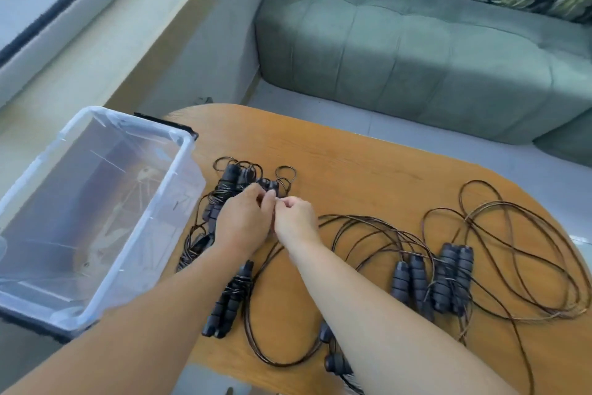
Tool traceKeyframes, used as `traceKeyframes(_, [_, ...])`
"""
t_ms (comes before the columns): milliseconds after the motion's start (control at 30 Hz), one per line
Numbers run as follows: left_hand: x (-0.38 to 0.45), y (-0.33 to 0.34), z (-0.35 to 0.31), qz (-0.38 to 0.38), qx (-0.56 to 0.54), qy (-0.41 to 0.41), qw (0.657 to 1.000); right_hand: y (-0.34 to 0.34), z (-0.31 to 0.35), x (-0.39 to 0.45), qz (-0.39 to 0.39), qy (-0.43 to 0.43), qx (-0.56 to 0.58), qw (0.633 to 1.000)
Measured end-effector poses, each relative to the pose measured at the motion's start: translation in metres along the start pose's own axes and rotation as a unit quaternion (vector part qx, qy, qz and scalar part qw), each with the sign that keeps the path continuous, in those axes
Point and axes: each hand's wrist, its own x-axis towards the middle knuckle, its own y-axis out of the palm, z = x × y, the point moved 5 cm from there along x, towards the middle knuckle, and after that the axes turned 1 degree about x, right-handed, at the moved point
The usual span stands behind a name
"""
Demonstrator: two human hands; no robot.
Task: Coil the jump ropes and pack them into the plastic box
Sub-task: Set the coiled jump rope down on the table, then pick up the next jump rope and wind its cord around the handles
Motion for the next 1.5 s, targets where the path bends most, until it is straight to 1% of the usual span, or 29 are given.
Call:
traceKeyframes(133, [-0.024, 0.036, -0.036, 0.06, -0.028, 0.013, 0.998, -0.053, -0.032, -0.012, -0.02, -0.002, 0.025, 0.999])
traceKeyframes(233, [-0.043, 0.064, -0.054, 0.116, -0.029, 0.011, 0.993, -0.105, -0.06, -0.017, -0.043, 0.02, 0.073, 0.996])
traceKeyframes(300, [-0.056, 0.083, -0.054, 0.154, -0.018, -0.021, 0.988, -0.14, -0.084, -0.021, -0.058, 0.049, 0.107, 0.991])
traceKeyframes(367, [-0.072, 0.105, -0.045, 0.202, -0.012, -0.072, 0.977, -0.166, -0.111, -0.027, -0.069, 0.083, 0.107, 0.988])
traceKeyframes(433, [-0.089, 0.125, -0.032, 0.242, 0.015, -0.112, 0.964, -0.177, -0.137, -0.032, -0.059, 0.106, 0.069, 0.99])
traceKeyframes(467, [-0.095, 0.135, -0.026, 0.253, 0.032, -0.122, 0.959, -0.177, -0.15, -0.034, -0.042, 0.111, 0.03, 0.992])
traceKeyframes(567, [-0.108, 0.156, -0.011, 0.261, 0.064, -0.137, 0.953, -0.166, -0.181, -0.042, 0.023, 0.108, -0.096, 0.989])
traceKeyframes(633, [-0.112, 0.165, -0.004, 0.257, 0.068, -0.142, 0.954, -0.157, -0.195, -0.047, 0.042, 0.103, -0.133, 0.985])
traceKeyframes(733, [-0.114, 0.175, -0.003, 0.224, 0.074, -0.119, 0.964, -0.157, -0.202, -0.048, 0.024, 0.078, -0.16, 0.984])
traceKeyframes(833, [-0.114, 0.179, -0.01, 0.182, 0.113, -0.081, 0.973, -0.169, -0.205, -0.045, -0.011, 0.068, -0.166, 0.984])
traceKeyframes(1000, [-0.114, 0.192, -0.007, 0.21, 0.137, -0.111, 0.962, -0.193, -0.212, -0.041, -0.064, 0.066, -0.209, 0.974])
traceKeyframes(1067, [-0.115, 0.196, -0.005, 0.222, 0.135, -0.126, 0.957, -0.191, -0.215, -0.039, -0.058, 0.078, -0.248, 0.964])
traceKeyframes(1133, [-0.115, 0.196, -0.004, 0.224, 0.11, -0.146, 0.957, -0.183, -0.217, -0.038, -0.049, 0.077, -0.305, 0.948])
traceKeyframes(1200, [-0.114, 0.196, -0.004, 0.222, 0.067, -0.167, 0.958, -0.177, -0.21, -0.038, -0.058, 0.062, -0.355, 0.931])
traceKeyframes(1333, [-0.112, 0.189, -0.005, 0.196, -0.076, -0.22, 0.953, -0.17, -0.196, -0.032, -0.064, 0.024, -0.421, 0.904])
traceKeyframes(1400, [-0.109, 0.184, -0.005, 0.191, -0.126, -0.235, 0.945, -0.171, -0.19, -0.032, -0.065, -0.007, -0.445, 0.893])
traceKeyframes(1500, [-0.106, 0.179, -0.012, 0.209, -0.221, -0.252, 0.919, -0.17, -0.192, -0.037, -0.052, -0.05, -0.455, 0.887])
